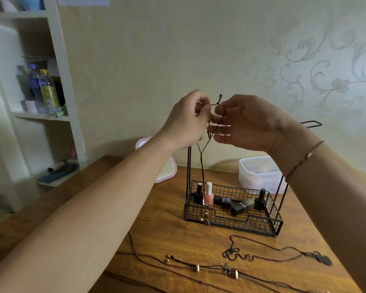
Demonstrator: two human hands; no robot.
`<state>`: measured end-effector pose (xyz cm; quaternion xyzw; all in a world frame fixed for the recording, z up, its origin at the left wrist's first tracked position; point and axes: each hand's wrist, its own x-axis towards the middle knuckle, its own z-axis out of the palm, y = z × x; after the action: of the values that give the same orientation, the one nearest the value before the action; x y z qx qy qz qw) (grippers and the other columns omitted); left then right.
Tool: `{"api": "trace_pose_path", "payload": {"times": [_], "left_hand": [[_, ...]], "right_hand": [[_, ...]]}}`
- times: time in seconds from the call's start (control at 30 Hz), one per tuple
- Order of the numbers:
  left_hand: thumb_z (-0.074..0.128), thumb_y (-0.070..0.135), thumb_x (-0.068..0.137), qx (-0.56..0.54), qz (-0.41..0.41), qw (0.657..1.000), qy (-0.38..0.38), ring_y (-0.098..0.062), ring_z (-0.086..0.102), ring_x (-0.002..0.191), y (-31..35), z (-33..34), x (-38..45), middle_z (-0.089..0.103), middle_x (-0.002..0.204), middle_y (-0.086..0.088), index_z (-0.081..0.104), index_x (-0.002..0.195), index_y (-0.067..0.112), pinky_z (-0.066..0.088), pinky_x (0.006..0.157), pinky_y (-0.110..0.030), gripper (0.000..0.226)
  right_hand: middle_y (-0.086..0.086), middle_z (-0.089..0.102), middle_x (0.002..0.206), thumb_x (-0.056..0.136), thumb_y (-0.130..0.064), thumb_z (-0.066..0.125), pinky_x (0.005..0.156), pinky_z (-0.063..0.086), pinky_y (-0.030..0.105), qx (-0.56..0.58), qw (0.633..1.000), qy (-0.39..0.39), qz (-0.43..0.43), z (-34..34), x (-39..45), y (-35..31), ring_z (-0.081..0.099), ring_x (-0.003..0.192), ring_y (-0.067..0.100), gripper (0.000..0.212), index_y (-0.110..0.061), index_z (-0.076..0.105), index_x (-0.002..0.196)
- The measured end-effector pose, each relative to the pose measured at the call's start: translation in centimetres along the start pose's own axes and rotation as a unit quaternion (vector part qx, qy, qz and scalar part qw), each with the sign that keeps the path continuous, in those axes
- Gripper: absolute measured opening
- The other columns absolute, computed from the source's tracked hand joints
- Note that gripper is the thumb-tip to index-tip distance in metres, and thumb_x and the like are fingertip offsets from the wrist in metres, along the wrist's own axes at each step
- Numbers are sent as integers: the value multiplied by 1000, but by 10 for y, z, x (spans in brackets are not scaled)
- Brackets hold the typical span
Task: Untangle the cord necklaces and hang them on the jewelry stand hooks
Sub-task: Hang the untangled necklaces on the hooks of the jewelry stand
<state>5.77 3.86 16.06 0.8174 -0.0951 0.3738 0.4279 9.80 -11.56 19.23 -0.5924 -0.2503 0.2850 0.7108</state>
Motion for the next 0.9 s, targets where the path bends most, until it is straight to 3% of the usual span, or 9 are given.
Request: {"api": "trace_pose_path", "payload": {"times": [0.1, 0.17, 0.27, 0.37, 0.47, 0.5, 0.57, 0.7, 0.9], "left_hand": [[53, 14, 98, 36, 1, 999, 21, -13, 44, 58, -12, 2, 1, 52, 67, 3, 61, 95, 14, 38, 57, -27, 8], [58, 17, 97, 47, -20, 998, 34, -9, 43, 55, -23, 5, -3, 49, 62, 8, 64, 92, 15, 36, 56, -24, 8], [65, 22, 94, 74, -65, 993, 67, -5, 45, 56, -38, 13, -9, 49, 61, 10, 66, 85, 20, 37, 56, -23, 8], [69, 24, 90, 132, -73, 985, 81, -9, 57, 65, -48, 23, -14, 63, 71, 6, 68, 80, 24, 50, 61, -26, 11], [67, 28, 91, 192, -78, 977, 55, -12, 63, 71, -59, 33, -23, 66, 76, 8, 69, 81, 26, 49, 60, -25, 10], [67, 29, 92, 193, -86, 976, 45, -13, 62, 71, -61, 36, -27, 64, 75, 8, 68, 83, 27, 45, 58, -23, 10], [66, 28, 94, 155, -101, 982, 31, -10, 61, 72, -65, 41, -35, 66, 79, 5, 70, 90, 24, 42, 58, -19, 7], [60, 26, 97, 64, -129, 988, -56, 6, 56, 66, -67, 50, -51, 71, 90, 2, 71, 97, 15, 42, 61, -16, 16], [53, 22, 101, 56, -156, 963, -211, 7, 50, 44, -76, 53, -83, 61, 62, 14, 67, 95, 15, 35, 45, -9, 17]], "right_hand": [[3, 44, 61, 100, -20, 44, 59, 41, 32, 5, 997, 72, -39, 1, 4, 2, 46, 57, 21, 30, -13, 49, 71], [-1, 38, 52, 100, -26, 54, 52, 35, 27, -186, 959, 175, -125, 1, 5, 8, 37, 46, 18, 29, -13, 53, 74], [3, 59, 64, 95, -33, 63, 56, 42, 26, -527, 759, 288, -252, -1, 10, 27, 56, 57, 21, 22, -16, 65, 81], [8, 62, 70, 96, -27, 60, 51, 45, 30, -673, 602, 319, -288, -7, 18, 55, 56, 58, 31, 20, -11, 66, 86], [5, 53, 54, 83, -9, 75, 43, 26, 18, -744, 507, 283, -331, -19, 22, 87, 39, 39, 21, 19, -8, 59, 72], [3, 51, 53, 82, -8, 76, 42, 25, 18, -747, 506, 266, -339, -23, 22, 96, 39, 37, 20, 20, -9, 58, 73], [0, 53, 57, 90, -14, 70, 42, 26, 18, -703, 575, 251, -334, -31, 23, 118, 44, 40, 20, 12, -12, 63, 80], [-4, 64, 74, 101, -24, 52, 53, 39, 19, -488, 831, 193, -185, -33, 20, 155, 54, 58, 5, 21, -12, 64, 89], [-9, 58, 63, 98, -22, 57, 57, 39, 16, -466, 862, 79, -184, -46, -4, 212, 54, 58, 2, 21, -27, 59, 78]]}}
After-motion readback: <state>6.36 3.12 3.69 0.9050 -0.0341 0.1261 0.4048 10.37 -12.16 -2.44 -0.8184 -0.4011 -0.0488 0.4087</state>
